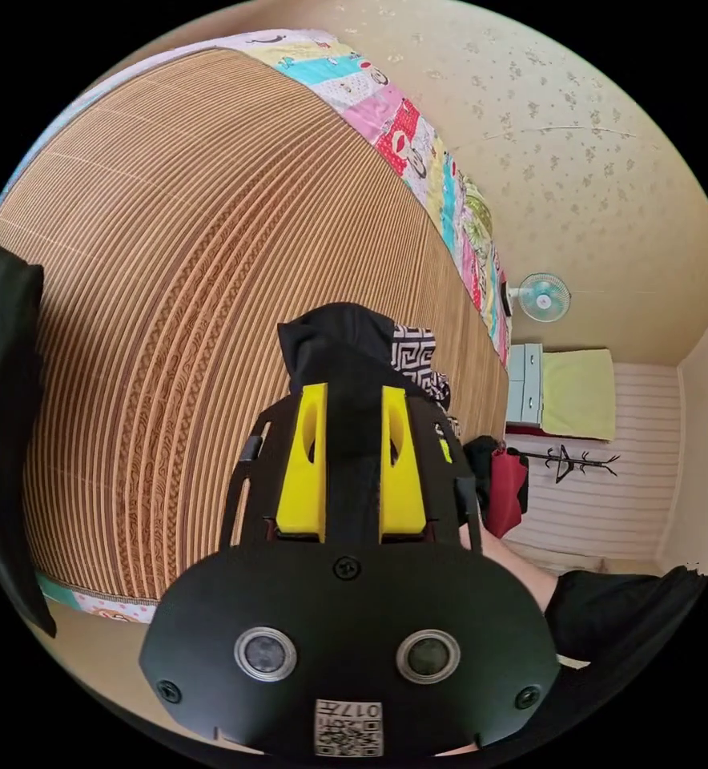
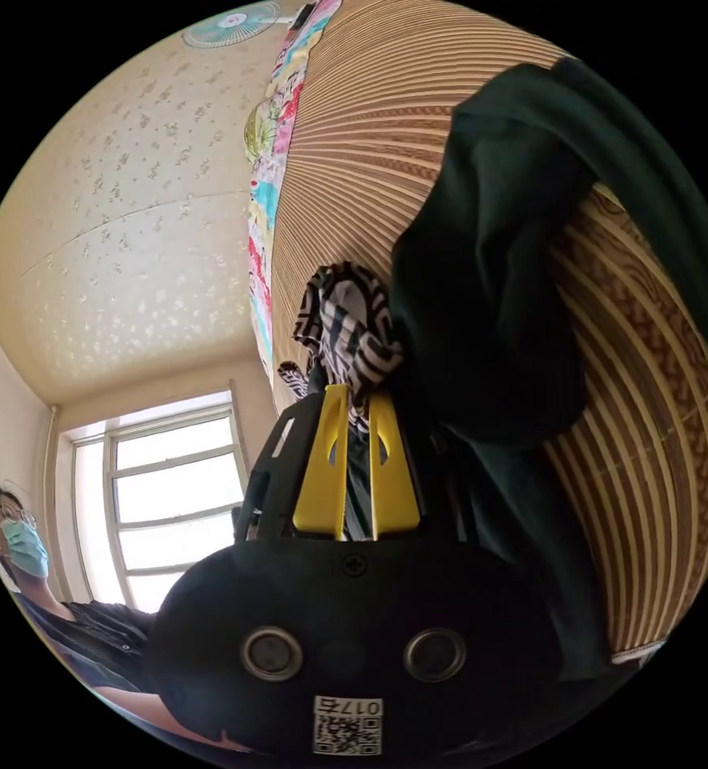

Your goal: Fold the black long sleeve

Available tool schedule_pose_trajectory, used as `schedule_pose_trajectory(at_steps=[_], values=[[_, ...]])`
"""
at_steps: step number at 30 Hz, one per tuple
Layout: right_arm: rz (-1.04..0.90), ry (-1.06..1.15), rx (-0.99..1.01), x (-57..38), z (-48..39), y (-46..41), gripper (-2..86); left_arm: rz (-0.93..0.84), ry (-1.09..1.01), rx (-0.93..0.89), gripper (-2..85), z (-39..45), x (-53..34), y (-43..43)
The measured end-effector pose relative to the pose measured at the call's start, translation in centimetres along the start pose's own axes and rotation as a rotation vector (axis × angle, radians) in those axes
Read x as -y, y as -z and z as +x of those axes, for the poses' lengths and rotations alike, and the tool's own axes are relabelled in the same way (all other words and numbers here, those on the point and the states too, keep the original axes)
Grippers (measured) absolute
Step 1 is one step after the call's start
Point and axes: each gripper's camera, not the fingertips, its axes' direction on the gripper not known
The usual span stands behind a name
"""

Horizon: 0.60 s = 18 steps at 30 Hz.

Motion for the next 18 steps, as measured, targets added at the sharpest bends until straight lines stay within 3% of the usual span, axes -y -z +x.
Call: schedule_pose_trajectory(at_steps=[4, 9, 14, 18], values=[[0.046, -0.048, 0.063, -1.6, -2.6, 1.7, 5.3, -0.118, 0.069, 0.202, 6.0, -2.2, 2.5, -3.9], [0.189, -0.150, 0.089, -4.1, -5.5, 7.4, 11.7, -0.064, 0.219, 0.337, -0.1, -5.1, 3.5, -0.9], [0.576, -0.495, 0.166, -9.9, -6.1, 15.1, 13.6, -0.034, 0.218, 0.306, -0.7, -7.5, 3.3, 2.8], [0.673, -0.664, 0.035, -12.9, -8.2, 16.7, 12.2, -0.042, 0.221, 0.340, -0.7, -8.6, 1.9, 5.2]])
